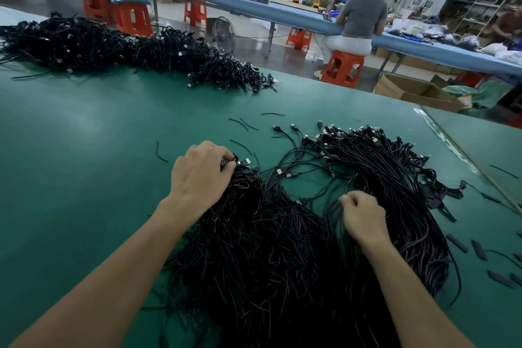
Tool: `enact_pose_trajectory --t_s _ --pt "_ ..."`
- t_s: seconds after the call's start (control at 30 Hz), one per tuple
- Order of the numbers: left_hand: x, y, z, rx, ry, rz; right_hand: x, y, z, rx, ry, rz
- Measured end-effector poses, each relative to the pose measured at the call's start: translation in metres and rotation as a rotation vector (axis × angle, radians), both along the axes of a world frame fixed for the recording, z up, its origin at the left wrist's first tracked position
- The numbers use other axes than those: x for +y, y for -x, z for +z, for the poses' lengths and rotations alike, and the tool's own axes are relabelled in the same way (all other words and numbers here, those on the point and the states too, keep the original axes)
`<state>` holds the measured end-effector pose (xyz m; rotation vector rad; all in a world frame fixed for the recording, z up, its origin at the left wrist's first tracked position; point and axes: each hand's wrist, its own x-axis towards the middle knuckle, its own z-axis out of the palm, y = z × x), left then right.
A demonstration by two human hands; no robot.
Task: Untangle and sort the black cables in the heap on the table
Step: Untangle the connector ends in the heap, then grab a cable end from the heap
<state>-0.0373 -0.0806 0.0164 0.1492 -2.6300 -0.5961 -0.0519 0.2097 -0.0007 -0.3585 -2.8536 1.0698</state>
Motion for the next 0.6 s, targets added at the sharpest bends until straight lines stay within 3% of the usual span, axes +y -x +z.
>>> enact_pose_trajectory --t_s 0.07,0.17,0.33,0.4,0.43,0.5,0.6 --pt "0.006 -0.006 0.002 0.11 0.023 -0.035 -0.01 -0.003 0.023 0.087 0.198 0.022" --pt "0.026 -0.014 0.006 0.278 -0.011 -0.226 -0.039 -0.018 0.062 0.215 0.266 0.158" --pt "0.062 -0.019 0.002 0.005 -0.412 -0.691 -0.095 -0.081 0.121 0.305 0.286 0.686" --pt "0.078 -0.02 -0.008 0.023 -0.575 -0.684 -0.106 -0.104 0.13 0.242 0.228 0.918" --pt "0.085 -0.019 -0.008 0.068 -0.695 -0.581 -0.108 -0.112 0.131 0.211 0.208 0.988" --pt "0.087 -0.013 -0.005 0.113 -0.826 -0.377 -0.104 -0.119 0.13 0.237 0.208 1.001" --pt "0.071 -0.015 -0.004 -0.081 -0.681 -0.535 -0.085 -0.11 0.126 0.449 0.248 0.772"
